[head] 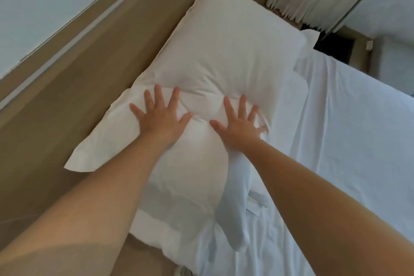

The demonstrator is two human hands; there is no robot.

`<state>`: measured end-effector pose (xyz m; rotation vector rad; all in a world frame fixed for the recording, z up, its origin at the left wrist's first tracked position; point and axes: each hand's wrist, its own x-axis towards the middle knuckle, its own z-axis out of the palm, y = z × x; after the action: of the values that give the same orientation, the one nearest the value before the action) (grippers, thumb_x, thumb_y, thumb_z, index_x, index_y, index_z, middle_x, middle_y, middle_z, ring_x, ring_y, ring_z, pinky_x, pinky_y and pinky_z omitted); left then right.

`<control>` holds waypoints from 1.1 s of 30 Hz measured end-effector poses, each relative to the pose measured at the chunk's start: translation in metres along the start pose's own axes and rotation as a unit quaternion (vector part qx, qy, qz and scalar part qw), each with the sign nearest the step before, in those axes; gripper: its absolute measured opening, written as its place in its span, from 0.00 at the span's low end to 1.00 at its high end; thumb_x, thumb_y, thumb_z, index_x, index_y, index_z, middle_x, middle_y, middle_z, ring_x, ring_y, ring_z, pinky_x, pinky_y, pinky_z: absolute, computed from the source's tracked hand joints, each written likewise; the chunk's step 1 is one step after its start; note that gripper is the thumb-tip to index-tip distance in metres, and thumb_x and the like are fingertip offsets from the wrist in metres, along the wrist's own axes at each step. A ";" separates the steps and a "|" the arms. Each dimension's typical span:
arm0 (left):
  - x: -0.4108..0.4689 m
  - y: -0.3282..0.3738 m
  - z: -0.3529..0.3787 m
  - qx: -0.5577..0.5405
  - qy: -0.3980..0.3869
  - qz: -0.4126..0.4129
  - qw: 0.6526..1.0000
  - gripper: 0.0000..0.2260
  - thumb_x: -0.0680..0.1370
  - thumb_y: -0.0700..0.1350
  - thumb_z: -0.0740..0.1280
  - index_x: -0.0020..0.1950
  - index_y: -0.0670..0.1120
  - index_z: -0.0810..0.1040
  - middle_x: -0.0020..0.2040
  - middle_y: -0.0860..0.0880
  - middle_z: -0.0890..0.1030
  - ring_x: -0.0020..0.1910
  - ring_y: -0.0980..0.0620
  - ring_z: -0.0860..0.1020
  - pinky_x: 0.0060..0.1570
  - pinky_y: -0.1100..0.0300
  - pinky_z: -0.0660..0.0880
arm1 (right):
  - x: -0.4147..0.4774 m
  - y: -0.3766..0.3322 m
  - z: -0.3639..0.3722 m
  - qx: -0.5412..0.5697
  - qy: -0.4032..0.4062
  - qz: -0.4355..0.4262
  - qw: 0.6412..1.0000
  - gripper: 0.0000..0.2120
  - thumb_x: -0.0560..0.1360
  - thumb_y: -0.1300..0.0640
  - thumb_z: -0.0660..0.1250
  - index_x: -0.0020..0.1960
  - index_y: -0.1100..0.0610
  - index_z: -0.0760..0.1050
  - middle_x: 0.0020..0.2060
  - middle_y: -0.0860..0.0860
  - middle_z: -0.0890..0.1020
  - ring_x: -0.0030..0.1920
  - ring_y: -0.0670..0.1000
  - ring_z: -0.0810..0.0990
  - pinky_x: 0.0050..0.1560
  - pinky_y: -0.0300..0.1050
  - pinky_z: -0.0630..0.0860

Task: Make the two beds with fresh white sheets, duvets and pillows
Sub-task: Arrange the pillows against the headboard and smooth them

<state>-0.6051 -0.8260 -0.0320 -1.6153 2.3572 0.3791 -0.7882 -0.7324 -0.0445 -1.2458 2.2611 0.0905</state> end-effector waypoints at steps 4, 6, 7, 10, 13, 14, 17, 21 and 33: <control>-0.044 -0.008 0.022 -0.002 0.016 -0.004 1.000 0.32 0.79 0.65 0.44 0.79 0.54 0.37 0.79 0.46 0.38 0.78 0.42 0.39 0.73 0.35 0.45 | -0.026 0.015 0.015 -0.018 -0.001 -0.030 0.999 0.36 0.76 0.29 0.48 0.77 0.38 0.35 0.77 0.47 0.33 0.77 0.61 0.34 0.68 0.77 0.50; -0.080 -0.006 0.030 -0.004 -0.003 -0.005 1.000 0.32 0.80 0.64 0.44 0.79 0.52 0.36 0.79 0.45 0.37 0.78 0.43 0.39 0.74 0.37 0.46 | -0.053 0.030 0.019 -0.053 -0.013 -0.055 0.997 0.36 0.78 0.31 0.47 0.78 0.41 0.34 0.78 0.49 0.33 0.77 0.61 0.35 0.69 0.75 0.52; -0.102 -0.005 0.034 0.002 -0.023 -0.005 1.000 0.32 0.81 0.63 0.44 0.79 0.52 0.36 0.79 0.45 0.36 0.78 0.43 0.39 0.74 0.38 0.46 | -0.070 0.039 0.022 -0.077 -0.020 -0.070 0.994 0.36 0.78 0.31 0.47 0.78 0.42 0.33 0.77 0.51 0.32 0.77 0.62 0.35 0.69 0.74 0.52; -0.176 0.001 0.052 0.002 -0.086 -0.030 0.996 0.31 0.81 0.62 0.45 0.79 0.51 0.36 0.79 0.45 0.37 0.78 0.43 0.40 0.74 0.39 0.46 | -0.119 0.065 0.034 -0.160 -0.049 -0.134 0.977 0.36 0.78 0.32 0.45 0.77 0.42 0.29 0.77 0.54 0.31 0.77 0.62 0.36 0.71 0.72 0.52; -0.265 0.012 0.081 -0.005 -0.125 -0.089 0.988 0.31 0.81 0.63 0.44 0.79 0.52 0.38 0.79 0.45 0.38 0.78 0.43 0.40 0.75 0.39 0.45 | -0.168 0.091 0.049 -0.242 -0.078 -0.210 0.944 0.35 0.78 0.32 0.43 0.76 0.42 0.28 0.77 0.55 0.33 0.78 0.62 0.38 0.72 0.70 0.51; -0.298 0.018 0.091 -0.010 -0.128 -0.115 0.985 0.32 0.81 0.64 0.44 0.79 0.52 0.38 0.79 0.45 0.38 0.78 0.43 0.39 0.75 0.40 0.45 | -0.185 0.098 0.056 -0.264 -0.085 -0.238 0.931 0.35 0.78 0.31 0.43 0.76 0.42 0.28 0.78 0.55 0.33 0.78 0.62 0.38 0.72 0.70 0.51; -0.391 0.035 0.122 -0.050 -0.138 -0.192 0.970 0.32 0.80 0.64 0.43 0.79 0.52 0.38 0.80 0.46 0.39 0.78 0.44 0.39 0.75 0.40 0.45 | -0.240 0.115 0.074 -0.297 -0.104 -0.313 0.896 0.35 0.75 0.31 0.36 0.76 0.42 0.29 0.78 0.53 0.34 0.78 0.62 0.38 0.73 0.70 0.49; -0.504 0.063 0.154 -0.143 -0.139 -0.296 0.934 0.31 0.81 0.63 0.45 0.80 0.52 0.40 0.80 0.47 0.42 0.79 0.45 0.42 0.75 0.41 0.47 | -0.311 0.130 0.096 -0.333 -0.129 -0.386 0.850 0.33 0.78 0.33 0.39 0.77 0.43 0.30 0.78 0.53 0.36 0.78 0.62 0.39 0.73 0.68 0.50; -0.843 0.150 0.286 -0.359 -0.140 -0.637 0.667 0.31 0.81 0.63 0.45 0.80 0.51 0.42 0.80 0.48 0.45 0.79 0.46 0.44 0.75 0.43 0.49 | -0.566 0.097 0.256 -0.438 -0.240 -0.607 0.618 0.32 0.81 0.37 0.45 0.78 0.43 0.34 0.79 0.52 0.39 0.78 0.60 0.38 0.75 0.67 0.47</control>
<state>-0.4324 0.0588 0.0099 -2.7335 0.3647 1.1138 -0.5183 -0.1664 -0.0007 -2.5590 0.4430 0.9377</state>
